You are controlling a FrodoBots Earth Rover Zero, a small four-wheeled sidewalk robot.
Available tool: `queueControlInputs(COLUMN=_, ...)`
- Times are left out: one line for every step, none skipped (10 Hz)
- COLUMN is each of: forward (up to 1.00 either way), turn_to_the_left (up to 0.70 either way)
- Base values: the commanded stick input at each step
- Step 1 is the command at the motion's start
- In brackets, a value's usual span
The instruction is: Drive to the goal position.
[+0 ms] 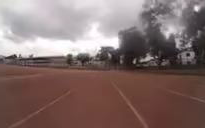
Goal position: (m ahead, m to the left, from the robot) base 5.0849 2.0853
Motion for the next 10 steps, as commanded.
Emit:
queueControlInputs(forward=0.70, turn_to_the_left=0.00)
queueControlInputs(forward=0.70, turn_to_the_left=0.00)
queueControlInputs(forward=0.70, turn_to_the_left=0.00)
queueControlInputs(forward=0.70, turn_to_the_left=0.00)
queueControlInputs(forward=0.70, turn_to_the_left=0.00)
queueControlInputs(forward=0.70, turn_to_the_left=0.00)
queueControlInputs(forward=0.70, turn_to_the_left=0.00)
queueControlInputs(forward=0.70, turn_to_the_left=0.00)
queueControlInputs(forward=0.70, turn_to_the_left=0.00)
queueControlInputs(forward=0.70, turn_to_the_left=0.00)
